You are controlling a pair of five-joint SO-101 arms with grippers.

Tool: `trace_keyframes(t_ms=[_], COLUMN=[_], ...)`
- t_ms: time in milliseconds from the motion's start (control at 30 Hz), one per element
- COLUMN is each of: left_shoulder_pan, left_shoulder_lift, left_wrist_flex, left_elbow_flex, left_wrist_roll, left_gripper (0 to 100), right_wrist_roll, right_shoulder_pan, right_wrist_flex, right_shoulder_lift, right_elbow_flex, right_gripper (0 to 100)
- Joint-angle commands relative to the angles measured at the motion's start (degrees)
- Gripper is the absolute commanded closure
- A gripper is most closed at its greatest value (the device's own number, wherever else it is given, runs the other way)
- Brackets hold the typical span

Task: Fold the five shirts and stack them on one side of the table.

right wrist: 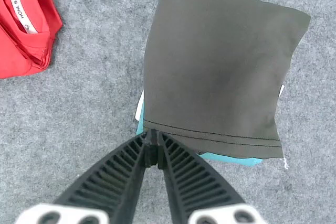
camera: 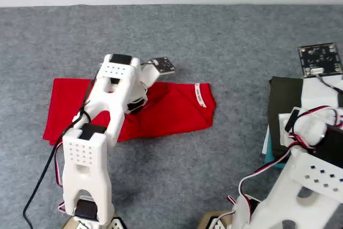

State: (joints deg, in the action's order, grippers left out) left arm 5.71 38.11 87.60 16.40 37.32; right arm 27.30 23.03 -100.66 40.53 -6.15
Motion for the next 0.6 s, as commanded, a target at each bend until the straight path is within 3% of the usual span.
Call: trace_keyframes(t_ms=[0,267,567], left_shoulder_pan=[-1.8,1.4,6.6], left_shoulder_lift=[-0.9,-0.9,1.0], left_wrist_flex=[1.8,12.7,10.0], left_elbow_flex=[4.8,16.4,13.2], left_wrist_roll=[0.6,0.5,-1.2], left_gripper=[99,99,99], right_wrist_roll=[-0.4,-0.4,-0.4], right_shoulder_pan=[0.3,0.3,0.3], right_wrist_flex=[-2.2,-2.2,-2.2], right_shoulder_lift=[1.4,1.4,1.3], right_elbow_flex=[0.5,0.5,0.5], right_gripper=[99.0,99.0,99.0])
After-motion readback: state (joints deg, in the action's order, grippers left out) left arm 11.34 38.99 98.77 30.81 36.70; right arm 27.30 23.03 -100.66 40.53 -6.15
